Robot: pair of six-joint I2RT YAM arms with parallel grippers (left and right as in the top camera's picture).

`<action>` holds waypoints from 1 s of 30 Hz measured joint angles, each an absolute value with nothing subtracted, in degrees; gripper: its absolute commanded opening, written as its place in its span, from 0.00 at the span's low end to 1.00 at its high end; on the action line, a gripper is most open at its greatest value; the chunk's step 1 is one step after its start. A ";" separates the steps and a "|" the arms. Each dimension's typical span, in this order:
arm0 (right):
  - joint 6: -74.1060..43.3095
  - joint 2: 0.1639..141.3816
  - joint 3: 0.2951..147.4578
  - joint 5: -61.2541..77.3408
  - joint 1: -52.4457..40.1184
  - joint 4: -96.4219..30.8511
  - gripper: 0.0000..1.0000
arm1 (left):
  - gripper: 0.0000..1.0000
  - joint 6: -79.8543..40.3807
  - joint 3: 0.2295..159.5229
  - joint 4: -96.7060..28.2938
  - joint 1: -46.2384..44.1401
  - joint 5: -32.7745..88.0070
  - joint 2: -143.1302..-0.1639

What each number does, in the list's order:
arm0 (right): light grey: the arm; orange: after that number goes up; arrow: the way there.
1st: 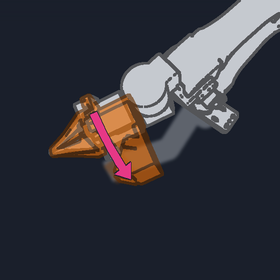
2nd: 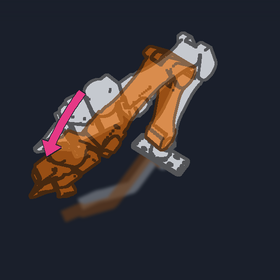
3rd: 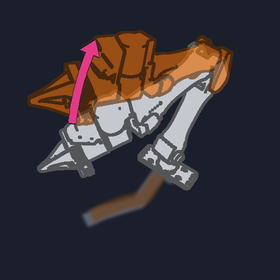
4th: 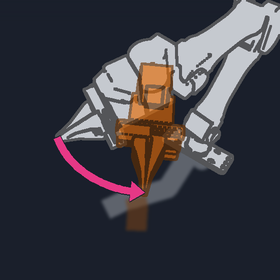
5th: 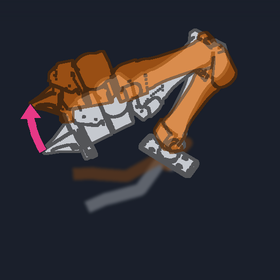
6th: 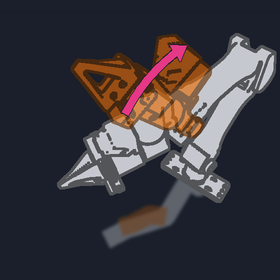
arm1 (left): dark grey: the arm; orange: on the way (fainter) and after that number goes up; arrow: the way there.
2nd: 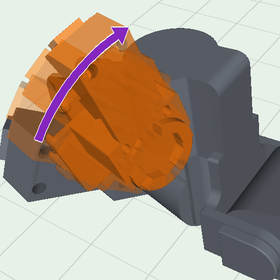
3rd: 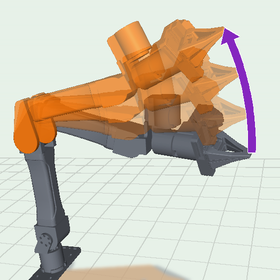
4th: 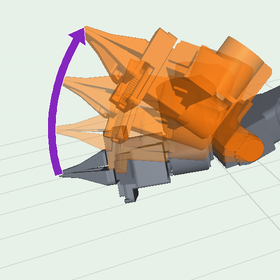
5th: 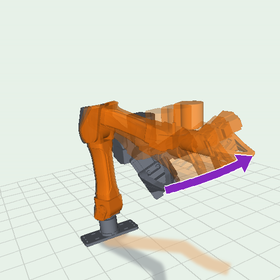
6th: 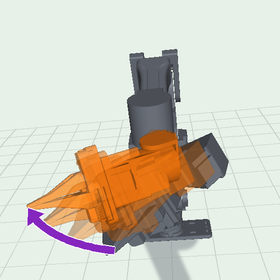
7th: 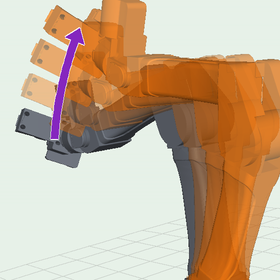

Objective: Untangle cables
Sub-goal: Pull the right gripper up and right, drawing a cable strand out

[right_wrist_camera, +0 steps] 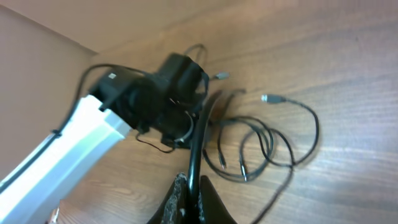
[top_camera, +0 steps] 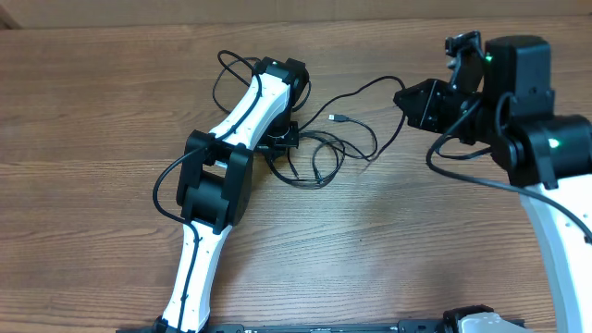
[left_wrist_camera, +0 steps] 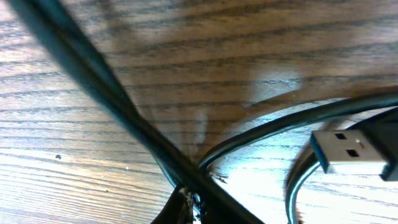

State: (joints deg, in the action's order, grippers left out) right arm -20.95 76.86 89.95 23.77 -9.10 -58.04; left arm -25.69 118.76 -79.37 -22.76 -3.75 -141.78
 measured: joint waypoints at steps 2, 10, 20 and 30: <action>-20.99 75.81 89.95 23.44 -9.10 -57.54 0.04 | 0.04 -25.69 118.76 -79.37 -22.76 -3.75 -141.78; -20.95 72.38 89.95 18.35 -9.10 -56.36 0.04 | 0.05 -25.69 118.76 -79.37 -22.76 -3.77 -141.78; -20.99 71.90 89.95 8.12 -9.10 -60.16 0.04 | 0.06 -25.67 118.76 -79.50 -22.74 -4.14 -141.78; -23.35 73.36 94.80 2.24 3.51 -55.70 0.04 | 0.06 -25.69 118.76 -79.50 -22.76 -4.16 -141.78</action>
